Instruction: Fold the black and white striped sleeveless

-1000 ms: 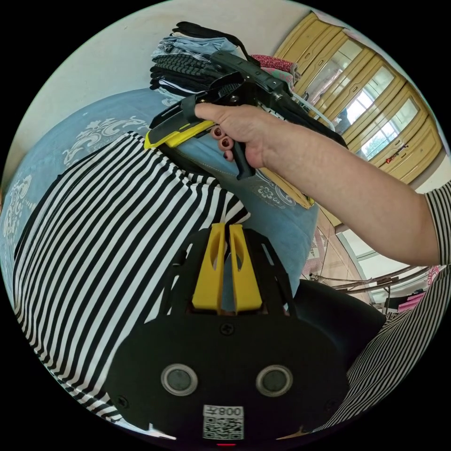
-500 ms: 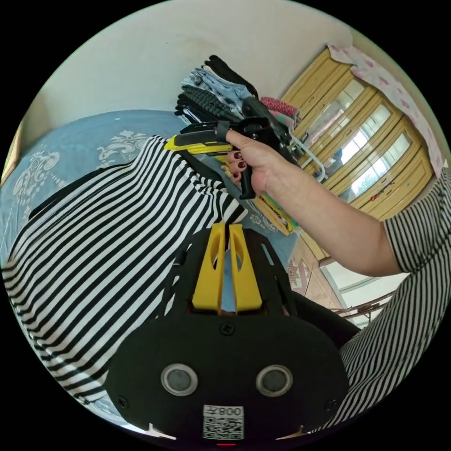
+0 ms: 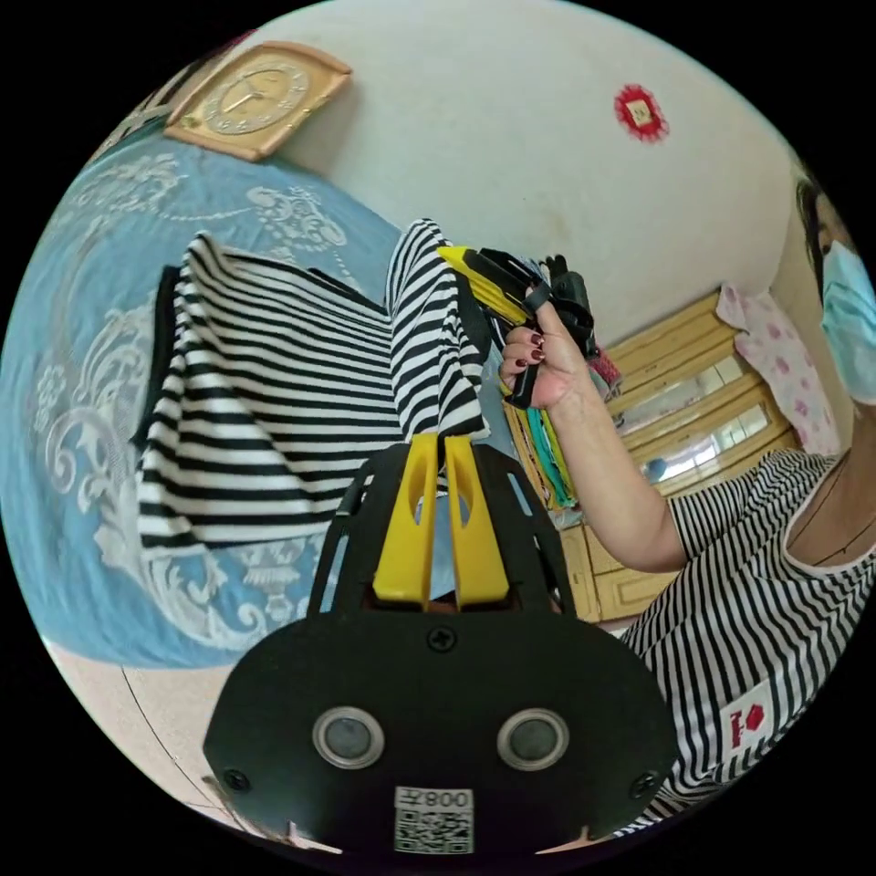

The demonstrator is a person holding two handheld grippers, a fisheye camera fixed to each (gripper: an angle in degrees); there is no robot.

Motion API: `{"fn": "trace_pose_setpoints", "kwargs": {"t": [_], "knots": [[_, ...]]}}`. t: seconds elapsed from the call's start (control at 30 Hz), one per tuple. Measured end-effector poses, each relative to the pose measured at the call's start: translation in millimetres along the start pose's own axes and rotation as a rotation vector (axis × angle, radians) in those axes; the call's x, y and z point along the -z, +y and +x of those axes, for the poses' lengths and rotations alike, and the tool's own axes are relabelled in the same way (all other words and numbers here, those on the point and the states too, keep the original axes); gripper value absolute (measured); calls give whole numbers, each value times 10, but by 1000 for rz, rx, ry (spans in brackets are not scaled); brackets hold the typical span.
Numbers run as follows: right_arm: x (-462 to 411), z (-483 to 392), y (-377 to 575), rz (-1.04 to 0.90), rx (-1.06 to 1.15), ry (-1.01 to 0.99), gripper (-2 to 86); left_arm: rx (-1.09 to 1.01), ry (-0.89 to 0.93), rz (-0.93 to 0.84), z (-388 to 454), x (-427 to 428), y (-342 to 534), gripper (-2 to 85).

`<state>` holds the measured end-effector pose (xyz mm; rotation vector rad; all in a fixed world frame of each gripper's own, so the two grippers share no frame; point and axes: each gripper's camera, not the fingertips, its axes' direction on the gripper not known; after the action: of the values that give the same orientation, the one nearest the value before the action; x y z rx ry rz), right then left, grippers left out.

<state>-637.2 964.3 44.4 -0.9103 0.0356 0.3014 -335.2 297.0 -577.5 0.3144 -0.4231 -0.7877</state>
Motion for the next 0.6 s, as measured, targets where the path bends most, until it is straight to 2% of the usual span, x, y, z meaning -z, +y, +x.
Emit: {"fn": "trace_pose_setpoints", "kwargs": {"t": [0.3,0.6], "knots": [[-952,-620,-579,-128,38,23,20,248,33,151,-459,1201,-65,14],[-1668,-1146,-1008,-230,69,78,21,373,47,204,-575,1979,-167,15]]}}
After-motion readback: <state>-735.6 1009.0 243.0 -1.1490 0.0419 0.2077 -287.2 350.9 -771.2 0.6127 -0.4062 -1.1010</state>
